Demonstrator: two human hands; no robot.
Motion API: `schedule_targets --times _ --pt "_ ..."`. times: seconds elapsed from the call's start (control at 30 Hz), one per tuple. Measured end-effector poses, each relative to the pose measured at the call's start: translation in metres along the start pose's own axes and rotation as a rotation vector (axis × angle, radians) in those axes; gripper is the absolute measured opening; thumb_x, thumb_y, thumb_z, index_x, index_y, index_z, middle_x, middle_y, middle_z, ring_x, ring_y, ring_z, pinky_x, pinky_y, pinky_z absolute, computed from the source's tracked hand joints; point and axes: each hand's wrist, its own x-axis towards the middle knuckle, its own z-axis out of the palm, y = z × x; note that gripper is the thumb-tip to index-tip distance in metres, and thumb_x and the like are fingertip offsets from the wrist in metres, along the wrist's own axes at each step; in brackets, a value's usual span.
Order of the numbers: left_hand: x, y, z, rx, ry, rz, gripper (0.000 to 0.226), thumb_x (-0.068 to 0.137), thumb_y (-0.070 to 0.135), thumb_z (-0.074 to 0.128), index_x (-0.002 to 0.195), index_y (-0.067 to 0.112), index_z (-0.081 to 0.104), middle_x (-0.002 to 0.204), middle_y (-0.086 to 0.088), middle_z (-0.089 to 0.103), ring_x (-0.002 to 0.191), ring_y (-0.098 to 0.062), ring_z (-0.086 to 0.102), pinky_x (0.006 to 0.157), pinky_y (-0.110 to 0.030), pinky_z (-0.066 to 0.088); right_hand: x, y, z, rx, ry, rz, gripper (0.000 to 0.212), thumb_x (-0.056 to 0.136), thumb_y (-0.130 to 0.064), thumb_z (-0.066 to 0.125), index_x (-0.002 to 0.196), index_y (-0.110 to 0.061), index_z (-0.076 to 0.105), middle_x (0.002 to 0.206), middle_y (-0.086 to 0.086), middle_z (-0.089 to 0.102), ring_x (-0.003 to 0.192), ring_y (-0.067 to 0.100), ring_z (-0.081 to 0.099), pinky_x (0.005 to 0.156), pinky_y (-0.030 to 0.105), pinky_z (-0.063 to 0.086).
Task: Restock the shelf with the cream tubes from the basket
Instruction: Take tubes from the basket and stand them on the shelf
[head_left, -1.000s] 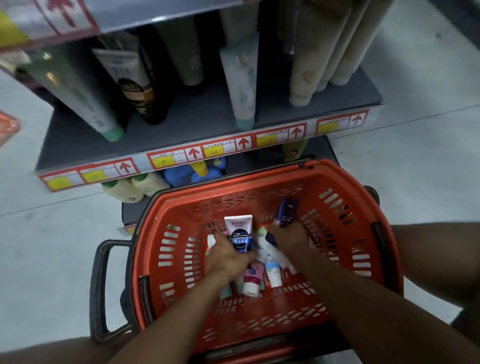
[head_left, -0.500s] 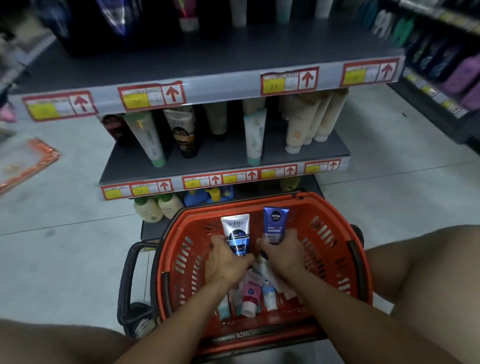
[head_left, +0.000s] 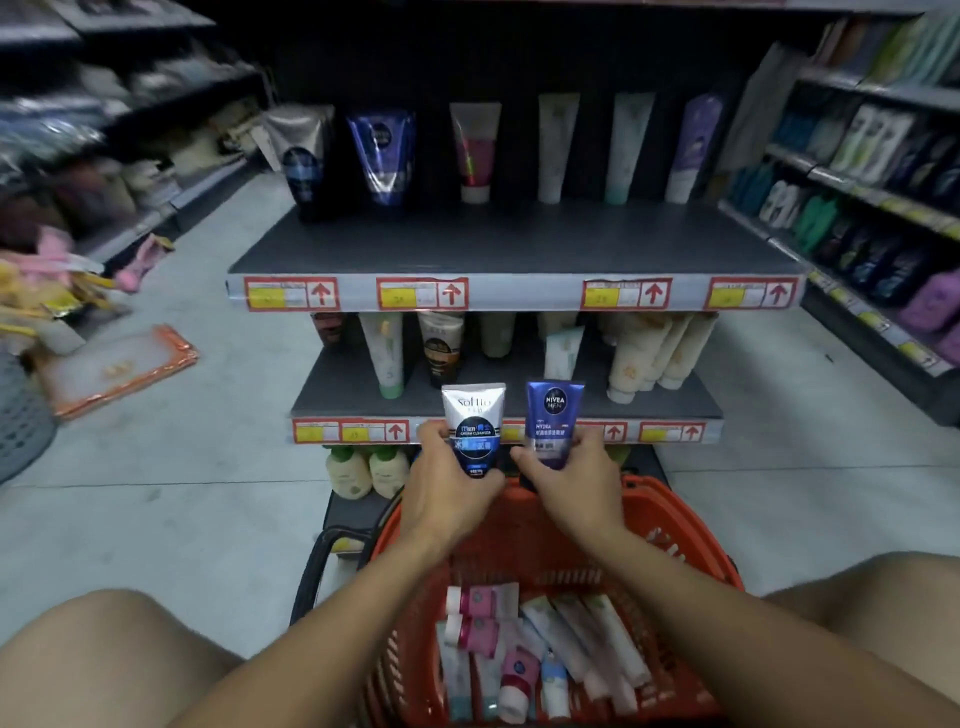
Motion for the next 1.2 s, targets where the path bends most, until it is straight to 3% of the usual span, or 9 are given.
schedule_targets --times 0.2,0.3,0.43,0.53,0.73,0.9,1.07,1.2 --pt "0.022 0.039 -0.055 -0.077 0.139 0.124 0.073 0.07 0.041 0.085 0.119 0.037 0.031 0.106 0.008 0.069 0.091 -0.015 0.07 0.079 -0.043 0.061 0.021 -0.078 -0.016 0.084 0.018 -0.192 0.059 0.07 -0.063 0.083 0.109 -0.035 0.049 0.098 -0.014 0.071 0.086 0.001 0.068 0.076 0.032 0.059" --pt "0.034 0.056 -0.082 -0.093 0.217 0.185 0.071 0.067 0.048 0.082 0.115 0.043 0.029 0.103 0.01 0.07 0.09 -0.016 0.07 0.08 -0.044 0.06 0.03 -0.114 -0.024 0.109 0.047 -0.259 0.058 0.07 -0.06 0.085 0.108 -0.033 0.051 0.096 -0.015 0.071 0.083 -0.003 0.066 0.073 0.027 0.056" --pt "0.052 0.081 -0.115 -0.125 0.284 0.274 0.076 0.068 0.049 0.086 0.123 0.038 0.035 0.105 0.014 0.069 0.092 -0.008 0.07 0.08 -0.04 0.061 0.047 -0.155 -0.029 0.137 0.083 -0.332 0.058 0.069 -0.059 0.087 0.107 -0.032 0.052 0.091 -0.018 0.07 0.078 -0.007 0.065 0.065 0.017 0.05" --pt "0.072 0.1 -0.135 -0.15 0.315 0.343 0.073 0.072 0.043 0.087 0.124 0.034 0.036 0.101 0.022 0.063 0.09 0.002 0.066 0.079 -0.035 0.06 0.067 -0.179 -0.03 0.144 0.113 -0.378 0.061 0.067 -0.064 0.085 0.106 -0.033 0.05 0.092 -0.016 0.071 0.08 -0.003 0.066 0.07 0.03 0.057" --pt "0.122 0.125 -0.158 -0.055 0.358 0.362 0.075 0.074 0.037 0.087 0.127 0.03 0.034 0.117 0.004 0.067 0.102 -0.018 0.068 0.087 -0.042 0.059 0.123 -0.207 -0.035 0.073 0.15 -0.394 0.07 0.066 -0.07 0.081 0.112 -0.028 0.048 0.104 -0.011 0.068 0.095 0.012 0.067 0.083 0.041 0.058" --pt "0.159 0.132 -0.156 0.015 0.311 0.309 0.077 0.071 0.037 0.086 0.126 0.027 0.034 0.114 -0.002 0.069 0.104 -0.029 0.069 0.09 -0.047 0.057 0.158 -0.211 -0.03 -0.024 0.154 -0.356 0.074 0.066 -0.068 0.082 0.112 -0.021 0.048 0.109 0.001 0.071 0.1 0.026 0.068 0.083 0.044 0.057" --pt "0.176 0.128 -0.143 0.023 0.279 0.285 0.074 0.073 0.035 0.085 0.124 0.027 0.032 0.115 -0.002 0.069 0.105 -0.03 0.068 0.088 -0.044 0.056 0.17 -0.204 -0.022 -0.068 0.113 -0.333 0.073 0.066 -0.069 0.082 0.111 -0.023 0.045 0.11 0.001 0.07 0.1 0.025 0.067 0.08 0.041 0.057" --pt "0.176 0.123 -0.135 0.003 0.317 0.288 0.071 0.076 0.034 0.083 0.127 0.027 0.034 0.118 -0.001 0.067 0.108 -0.028 0.066 0.084 -0.037 0.051 0.171 -0.201 -0.023 -0.086 0.057 -0.355 0.071 0.067 -0.066 0.084 0.108 -0.024 0.045 0.101 -0.006 0.062 0.089 0.017 0.06 0.07 0.032 0.046"
